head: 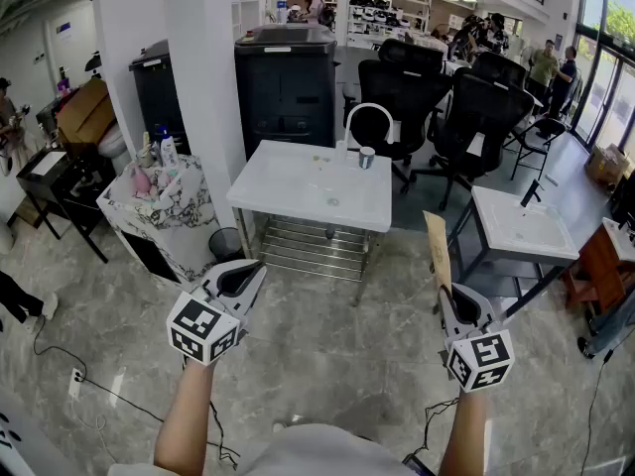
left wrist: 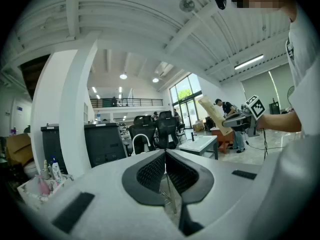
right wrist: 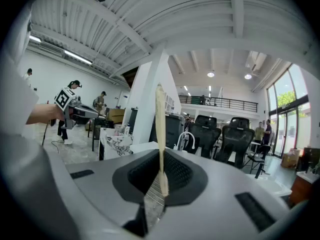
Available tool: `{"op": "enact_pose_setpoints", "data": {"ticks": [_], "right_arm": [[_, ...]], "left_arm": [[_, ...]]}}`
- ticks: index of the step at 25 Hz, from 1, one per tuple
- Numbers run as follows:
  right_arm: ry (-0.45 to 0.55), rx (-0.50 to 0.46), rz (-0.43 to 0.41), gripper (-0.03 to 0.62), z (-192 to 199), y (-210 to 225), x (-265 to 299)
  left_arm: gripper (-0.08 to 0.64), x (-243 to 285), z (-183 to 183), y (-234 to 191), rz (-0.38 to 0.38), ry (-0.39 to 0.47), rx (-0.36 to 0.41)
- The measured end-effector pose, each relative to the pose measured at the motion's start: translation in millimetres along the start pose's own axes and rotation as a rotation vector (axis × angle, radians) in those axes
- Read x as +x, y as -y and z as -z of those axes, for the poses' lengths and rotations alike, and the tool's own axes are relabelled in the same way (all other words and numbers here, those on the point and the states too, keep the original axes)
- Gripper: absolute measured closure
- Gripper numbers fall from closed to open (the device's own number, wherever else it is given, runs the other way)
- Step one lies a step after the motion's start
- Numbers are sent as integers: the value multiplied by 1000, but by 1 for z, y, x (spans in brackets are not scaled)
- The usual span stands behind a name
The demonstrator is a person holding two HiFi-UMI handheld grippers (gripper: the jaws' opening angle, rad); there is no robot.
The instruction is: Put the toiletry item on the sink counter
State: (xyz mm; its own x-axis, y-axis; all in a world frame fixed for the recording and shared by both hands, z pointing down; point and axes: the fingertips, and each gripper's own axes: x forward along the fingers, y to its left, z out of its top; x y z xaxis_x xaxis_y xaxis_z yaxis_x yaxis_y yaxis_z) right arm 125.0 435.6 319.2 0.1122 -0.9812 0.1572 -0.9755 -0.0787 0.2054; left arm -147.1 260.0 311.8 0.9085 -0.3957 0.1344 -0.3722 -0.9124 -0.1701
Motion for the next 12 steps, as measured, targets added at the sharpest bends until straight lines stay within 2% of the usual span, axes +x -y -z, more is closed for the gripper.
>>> {"op": "enact_pose_setpoints", "data": {"ticks": [5, 12], "right_arm": [[-6, -2, -9, 566, 10, 8, -2], [2, 43, -14, 566, 26, 35, -10]], "left_arm": [[549, 9, 7, 13, 5, -23, 0], [549, 23, 7, 29, -22, -40, -5]]}}
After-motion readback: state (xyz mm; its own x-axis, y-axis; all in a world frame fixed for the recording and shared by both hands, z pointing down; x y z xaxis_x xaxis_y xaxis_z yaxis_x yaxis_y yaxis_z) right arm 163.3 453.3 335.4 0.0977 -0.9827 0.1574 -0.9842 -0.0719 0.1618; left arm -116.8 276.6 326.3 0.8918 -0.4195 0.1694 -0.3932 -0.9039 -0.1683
